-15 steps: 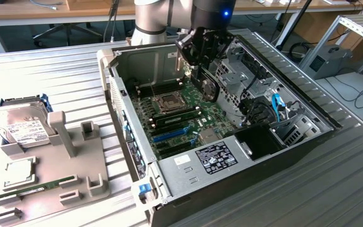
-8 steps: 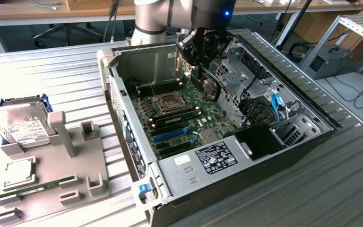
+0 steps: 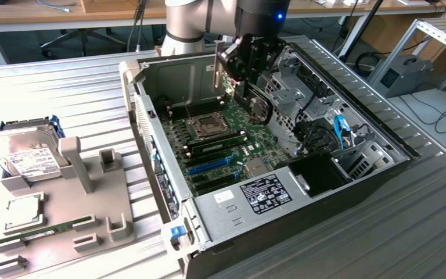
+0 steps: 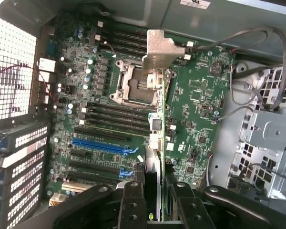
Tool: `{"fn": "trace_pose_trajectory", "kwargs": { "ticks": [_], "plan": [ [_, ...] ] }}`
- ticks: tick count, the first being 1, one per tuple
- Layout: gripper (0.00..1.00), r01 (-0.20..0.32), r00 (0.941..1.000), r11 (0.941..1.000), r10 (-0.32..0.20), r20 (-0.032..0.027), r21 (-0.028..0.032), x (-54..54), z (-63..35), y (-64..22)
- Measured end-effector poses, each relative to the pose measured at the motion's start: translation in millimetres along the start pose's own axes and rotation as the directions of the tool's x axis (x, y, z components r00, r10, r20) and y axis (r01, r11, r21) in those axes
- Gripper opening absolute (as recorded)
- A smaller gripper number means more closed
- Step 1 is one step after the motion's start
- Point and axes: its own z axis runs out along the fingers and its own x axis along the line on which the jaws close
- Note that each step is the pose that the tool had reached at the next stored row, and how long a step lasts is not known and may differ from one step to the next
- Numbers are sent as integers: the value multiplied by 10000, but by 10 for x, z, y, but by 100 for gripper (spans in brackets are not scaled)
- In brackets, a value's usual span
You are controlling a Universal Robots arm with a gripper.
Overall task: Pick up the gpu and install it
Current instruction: 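Insert the gpu into the slot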
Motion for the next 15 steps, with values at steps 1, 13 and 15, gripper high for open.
{"fn": "trace_pose_trajectory", "kwargs": {
  "ticks": [1, 13, 15],
  "plan": [
    [26, 44, 10000, 10000, -44, 3, -1, 0, 0, 0],
    [26, 767, 9970, 9970, -767, 50, -24, 0, 0, 0],
    [26, 880, 9961, 9961, -880, 57, -27, 0, 0, 0]
  ]
}}
